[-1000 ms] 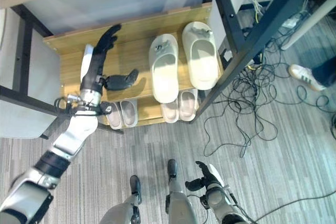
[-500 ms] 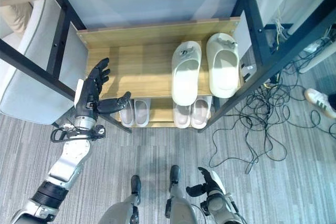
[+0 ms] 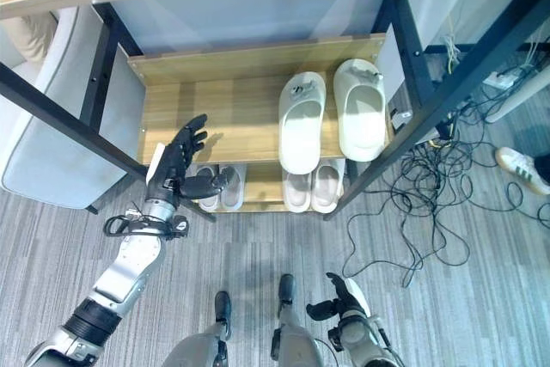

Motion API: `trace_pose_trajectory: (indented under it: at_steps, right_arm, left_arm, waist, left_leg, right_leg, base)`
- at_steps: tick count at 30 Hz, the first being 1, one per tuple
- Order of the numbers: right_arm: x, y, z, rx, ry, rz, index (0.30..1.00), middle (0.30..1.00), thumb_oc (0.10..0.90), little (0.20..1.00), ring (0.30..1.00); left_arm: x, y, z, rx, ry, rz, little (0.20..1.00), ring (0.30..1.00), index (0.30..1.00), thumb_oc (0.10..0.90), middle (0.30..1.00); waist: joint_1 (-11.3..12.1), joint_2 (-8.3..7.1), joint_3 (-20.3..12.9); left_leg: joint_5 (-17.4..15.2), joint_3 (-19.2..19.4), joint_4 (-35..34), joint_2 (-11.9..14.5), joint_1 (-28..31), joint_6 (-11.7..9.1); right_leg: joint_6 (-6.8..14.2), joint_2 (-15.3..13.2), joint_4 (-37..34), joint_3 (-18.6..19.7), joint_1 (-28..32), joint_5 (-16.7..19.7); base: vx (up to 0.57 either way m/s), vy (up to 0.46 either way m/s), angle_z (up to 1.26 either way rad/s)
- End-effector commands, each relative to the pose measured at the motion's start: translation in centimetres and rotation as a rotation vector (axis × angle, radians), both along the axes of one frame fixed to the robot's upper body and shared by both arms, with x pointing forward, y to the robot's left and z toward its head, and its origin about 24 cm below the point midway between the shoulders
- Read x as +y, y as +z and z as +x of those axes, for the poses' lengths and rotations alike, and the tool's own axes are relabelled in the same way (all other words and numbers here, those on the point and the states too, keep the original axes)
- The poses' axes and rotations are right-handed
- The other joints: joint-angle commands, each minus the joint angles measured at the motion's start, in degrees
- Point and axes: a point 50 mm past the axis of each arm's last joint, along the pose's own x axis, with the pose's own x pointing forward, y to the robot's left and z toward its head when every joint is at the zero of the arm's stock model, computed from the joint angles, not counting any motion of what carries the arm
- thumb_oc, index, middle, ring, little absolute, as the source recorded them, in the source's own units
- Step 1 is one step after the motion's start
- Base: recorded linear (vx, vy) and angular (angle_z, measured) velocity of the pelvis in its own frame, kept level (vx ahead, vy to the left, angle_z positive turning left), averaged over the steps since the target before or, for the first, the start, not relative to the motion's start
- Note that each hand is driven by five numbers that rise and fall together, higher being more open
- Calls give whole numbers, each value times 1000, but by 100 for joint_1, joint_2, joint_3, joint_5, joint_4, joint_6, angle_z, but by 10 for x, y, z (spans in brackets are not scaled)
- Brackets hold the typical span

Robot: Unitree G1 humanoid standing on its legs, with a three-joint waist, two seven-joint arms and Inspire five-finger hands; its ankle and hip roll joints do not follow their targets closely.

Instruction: Arrange the slippers neatly on the shoe rack.

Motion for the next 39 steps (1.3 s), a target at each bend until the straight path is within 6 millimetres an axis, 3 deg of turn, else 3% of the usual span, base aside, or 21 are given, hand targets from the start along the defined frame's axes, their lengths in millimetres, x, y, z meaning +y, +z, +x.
trace_pose_trajectory:
  at_steps: [1, 7, 20, 30, 39]
  right_arm:
    - [-3, 0, -5, -12, -10, -23, 900, 900, 800, 900, 900]
    - [-4, 0, -4, -12, -6, -31, 900, 900, 800, 900, 900]
    - [-2, 4, 4, -43, 6, -39, 900, 900, 800, 900, 900]
    - [-4, 4, 4, -37, 7, -56, 900, 900, 800, 900, 900]
    - [-3, 5, 7, -43, 14, -63, 900, 900, 800, 900, 900]
  left_arm:
    - [-18, 29, 7, -134, -74, -93, 900, 900, 900, 800, 900]
    - [-30, 30, 10, -123, -107, -100, 900, 900, 900, 800, 900]
    - [-62, 56, 18, -197, -176, -124, 900, 900, 900, 800, 900]
    - [-64, 58, 27, -203, -126, -88, 900, 900, 900, 800, 900]
    - [-69, 73, 38, -244, -96, -72, 900, 900, 900, 800, 900]
  waist:
    - [11, -53, -313]
    - [-7, -8, -283]
    - [-128, 66, -240]
    - [-182, 89, -193]
    - [-259, 62, -142]
  left_leg:
    - [416, 71, -76, 85, -562, -343]
    - [453, 94, -76, 99, -613, -342]
    - [477, 77, -76, 114, -690, -353]
    - [482, 91, -76, 105, -738, -346]
    - [490, 102, -76, 117, -836, -357]
  right_leg:
    - [614, -296, 730, 12, -491, -638]
    - [597, -269, 800, 75, -594, -661]
    - [608, -242, 790, 173, -724, -647]
    - [596, -240, 858, 215, -845, -652]
    - [608, -232, 891, 247, -1016, -609]
  base:
    - [-34, -9, -1]
    - [0, -7, -1]
    - [3, -10, -5]
    - [-3, -3, -3]
    - [4, -4, -4]
